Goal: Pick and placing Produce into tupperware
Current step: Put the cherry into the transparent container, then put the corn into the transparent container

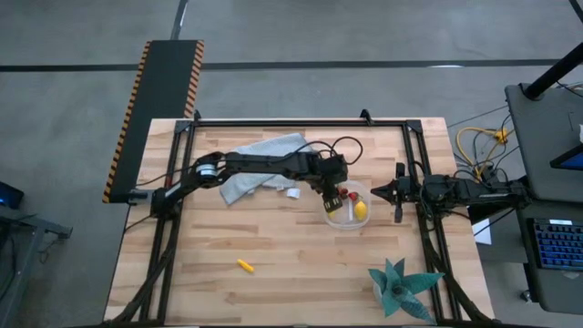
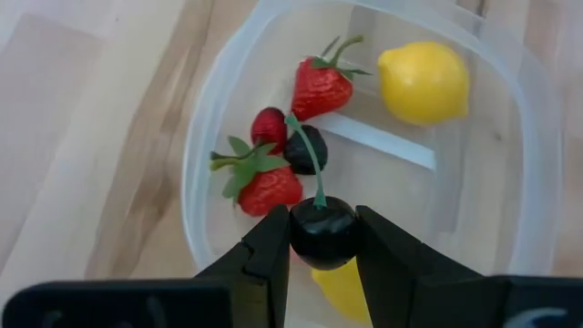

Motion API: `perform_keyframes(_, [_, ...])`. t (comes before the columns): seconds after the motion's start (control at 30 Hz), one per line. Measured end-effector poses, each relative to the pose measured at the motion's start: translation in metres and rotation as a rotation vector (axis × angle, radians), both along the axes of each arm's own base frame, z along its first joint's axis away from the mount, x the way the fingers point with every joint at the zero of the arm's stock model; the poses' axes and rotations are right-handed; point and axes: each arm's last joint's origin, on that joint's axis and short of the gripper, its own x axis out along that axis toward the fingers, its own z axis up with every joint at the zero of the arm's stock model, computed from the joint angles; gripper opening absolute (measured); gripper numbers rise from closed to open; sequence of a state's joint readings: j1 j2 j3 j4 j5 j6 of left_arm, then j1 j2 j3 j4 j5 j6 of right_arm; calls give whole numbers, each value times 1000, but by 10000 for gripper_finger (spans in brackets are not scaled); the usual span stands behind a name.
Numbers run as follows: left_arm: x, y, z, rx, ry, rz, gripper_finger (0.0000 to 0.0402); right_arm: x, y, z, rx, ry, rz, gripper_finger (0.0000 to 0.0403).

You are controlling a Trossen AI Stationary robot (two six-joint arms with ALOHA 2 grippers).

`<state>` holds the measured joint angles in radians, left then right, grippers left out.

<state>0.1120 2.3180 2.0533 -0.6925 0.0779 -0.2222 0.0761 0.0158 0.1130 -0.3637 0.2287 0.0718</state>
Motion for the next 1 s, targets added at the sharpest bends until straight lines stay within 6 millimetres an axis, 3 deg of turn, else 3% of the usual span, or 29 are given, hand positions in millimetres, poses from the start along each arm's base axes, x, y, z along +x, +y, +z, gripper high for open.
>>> perform_keyframes(0.17, [0,2,0,3,2,2,82,0,0,0,0,0,0,9])
perform_keyframes(0.4, [-1,3,-1,15,8,-8,141,0,0,0,-1,1,0,9])
perform_keyframes(0.73, [-2,2,0,18,9,-7,131,0,0,0,-1,0,0,9])
perform_keyframes(0.87, [-9,-7,9,14,54,-23,131,0,0,0,-1,1,1,9])
perform_keyframes(1.0, [-23,-29,23,20,132,-81,131,0,0,0,-2,6,1,9])
